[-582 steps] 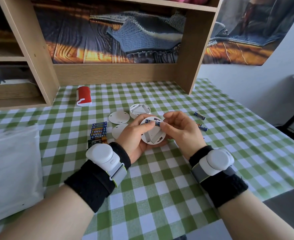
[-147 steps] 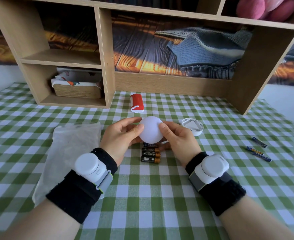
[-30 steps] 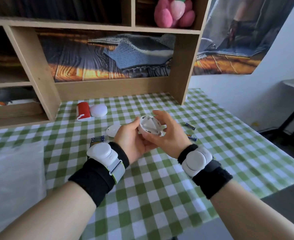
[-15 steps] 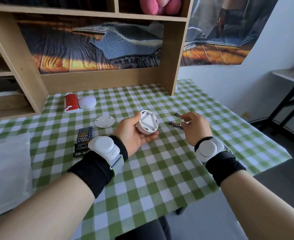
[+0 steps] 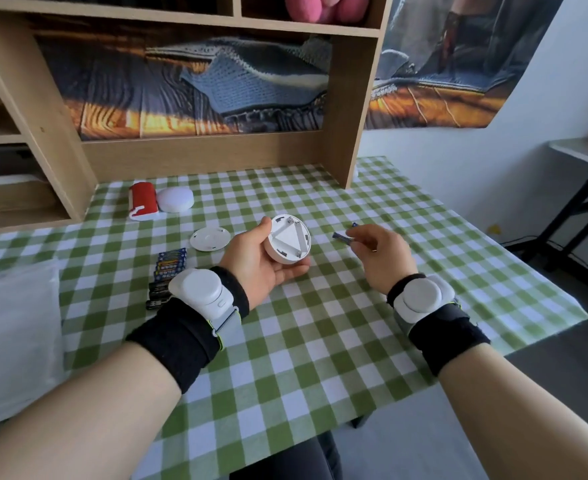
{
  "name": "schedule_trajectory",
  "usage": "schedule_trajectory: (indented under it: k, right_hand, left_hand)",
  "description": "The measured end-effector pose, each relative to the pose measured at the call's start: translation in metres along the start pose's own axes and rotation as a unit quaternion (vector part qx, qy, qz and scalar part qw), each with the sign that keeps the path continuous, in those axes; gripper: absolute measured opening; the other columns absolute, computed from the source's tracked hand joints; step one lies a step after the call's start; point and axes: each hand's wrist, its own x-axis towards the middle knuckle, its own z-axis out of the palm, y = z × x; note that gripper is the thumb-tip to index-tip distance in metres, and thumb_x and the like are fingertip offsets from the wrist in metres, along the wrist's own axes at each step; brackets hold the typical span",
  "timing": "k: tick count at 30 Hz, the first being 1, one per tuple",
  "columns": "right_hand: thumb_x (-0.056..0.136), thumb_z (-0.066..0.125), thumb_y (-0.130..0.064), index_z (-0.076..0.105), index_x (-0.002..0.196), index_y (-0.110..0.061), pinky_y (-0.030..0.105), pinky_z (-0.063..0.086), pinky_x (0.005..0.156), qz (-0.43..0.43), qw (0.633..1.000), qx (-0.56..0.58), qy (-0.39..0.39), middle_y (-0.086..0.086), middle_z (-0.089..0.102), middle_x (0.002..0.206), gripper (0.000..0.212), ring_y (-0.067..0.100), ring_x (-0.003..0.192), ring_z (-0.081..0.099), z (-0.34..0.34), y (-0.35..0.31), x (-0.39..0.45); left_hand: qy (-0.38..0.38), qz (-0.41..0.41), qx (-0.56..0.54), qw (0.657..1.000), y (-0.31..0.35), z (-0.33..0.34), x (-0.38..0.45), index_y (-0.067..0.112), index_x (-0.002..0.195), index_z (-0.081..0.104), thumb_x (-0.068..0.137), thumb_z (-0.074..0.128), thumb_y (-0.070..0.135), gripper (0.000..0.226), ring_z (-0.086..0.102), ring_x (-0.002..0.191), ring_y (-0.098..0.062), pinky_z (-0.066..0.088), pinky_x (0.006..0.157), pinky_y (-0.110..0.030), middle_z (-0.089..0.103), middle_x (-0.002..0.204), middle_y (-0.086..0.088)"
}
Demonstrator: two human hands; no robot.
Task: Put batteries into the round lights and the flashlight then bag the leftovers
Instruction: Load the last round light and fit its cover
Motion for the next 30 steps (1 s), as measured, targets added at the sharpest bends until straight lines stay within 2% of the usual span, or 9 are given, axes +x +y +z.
schedule_trajectory:
  k: [3,6,11,14,17,20,24,27,30]
  right_hand:
    - [0.099,0.051,-0.012,0.069,0.115,-0.024,0.007,0.043,0.060,-0.045,0.996,0.061,-0.049,-0.014,0.066,0.089,0.028,-0.001,0.068,0.060,0.015,-0.027,-0.005]
    - [0.099,0.049,-0.010,0.068,0.111,-0.027,0.008,0.043,0.058,-0.081,0.989,0.091,-0.088,-0.016,0.063,0.080,0.028,-0.005,0.062,0.060,0.036,-0.053,-0.009]
    - [0.097,0.051,-0.007,0.065,0.104,-0.031,0.013,0.049,0.069,-0.123,0.976,0.109,-0.144,-0.007,0.068,0.088,0.028,0.000,0.065,0.060,0.070,-0.085,-0.011]
    - [0.096,0.054,-0.007,0.065,0.100,-0.033,0.021,0.054,0.074,-0.128,0.972,0.122,-0.156,-0.003,0.071,0.092,0.028,0.005,0.068,0.063,0.083,-0.092,-0.006]
    - [0.094,0.057,-0.004,0.068,0.095,-0.031,0.026,0.056,0.076,-0.110,0.966,0.173,-0.158,-0.005,0.071,0.091,0.029,0.009,0.073,0.064,0.091,-0.089,-0.006]
    - [0.092,0.060,0.000,0.068,0.093,-0.025,0.025,0.057,0.079,-0.091,0.957,0.225,-0.160,-0.003,0.073,0.089,0.026,0.011,0.080,0.068,0.098,-0.084,-0.009]
    - [0.090,0.063,0.002,0.067,0.089,-0.020,0.020,0.055,0.074,-0.079,0.945,0.281,-0.150,-0.010,0.072,0.078,0.023,0.007,0.075,0.069,0.098,-0.084,-0.009]
    - [0.088,0.065,0.004,0.069,0.089,-0.021,0.024,0.056,0.077,-0.108,0.939,0.294,-0.141,-0.009,0.073,0.083,0.025,0.011,0.077,0.068,0.098,-0.083,-0.010]
    - [0.088,0.067,0.001,0.073,0.091,-0.024,0.033,0.057,0.083,-0.120,0.938,0.296,-0.136,-0.001,0.075,0.091,0.026,0.022,0.082,0.068,0.099,-0.079,-0.011]
  left_hand:
    - [0.014,0.013,-0.013,1.000,0.003,-0.015,-0.006,0.003,0.123,0.058,0.104,0.039,0.037,0.043,0.064,0.096,-0.041,0.054,0.084,-0.050,0.063,0.123,-0.027]
    - [0.019,0.030,-0.033,0.999,0.011,-0.035,-0.017,0.003,0.127,0.056,0.104,0.039,0.035,0.043,0.063,0.100,-0.041,0.050,0.094,-0.055,0.064,0.123,-0.025]
    - [0.016,0.044,-0.056,0.997,0.019,-0.063,-0.033,0.004,0.130,0.056,0.105,0.037,0.035,0.045,0.065,0.097,-0.035,0.052,0.093,-0.052,0.066,0.118,-0.021]
    - [0.011,0.049,-0.069,0.996,0.021,-0.074,-0.036,0.004,0.130,0.056,0.104,0.037,0.036,0.045,0.067,0.097,-0.034,0.050,0.096,-0.052,0.068,0.117,-0.020]
    - [-0.003,0.038,-0.078,0.996,0.015,-0.078,-0.037,0.005,0.128,0.057,0.104,0.038,0.036,0.043,0.066,0.102,-0.036,0.053,0.091,-0.050,0.067,0.120,-0.020]
    - [-0.012,0.030,-0.088,0.996,0.009,-0.080,-0.035,0.006,0.128,0.057,0.105,0.036,0.034,0.042,0.061,0.115,-0.039,0.054,0.087,-0.047,0.064,0.127,-0.021]
    - [-0.023,0.033,-0.095,0.995,0.012,-0.082,-0.035,0.005,0.127,0.057,0.105,0.035,0.033,0.042,0.065,0.108,-0.036,0.052,0.092,-0.049,0.065,0.126,-0.019]
    - [-0.029,0.033,-0.087,0.995,0.010,-0.083,-0.033,0.005,0.128,0.057,0.105,0.036,0.033,0.042,0.066,0.107,-0.034,0.050,0.096,-0.051,0.067,0.124,-0.017]
    - [-0.034,0.032,-0.087,0.995,0.008,-0.085,-0.032,0.005,0.132,0.055,0.104,0.039,0.033,0.042,0.060,0.119,-0.038,0.049,0.098,-0.056,0.064,0.129,-0.019]
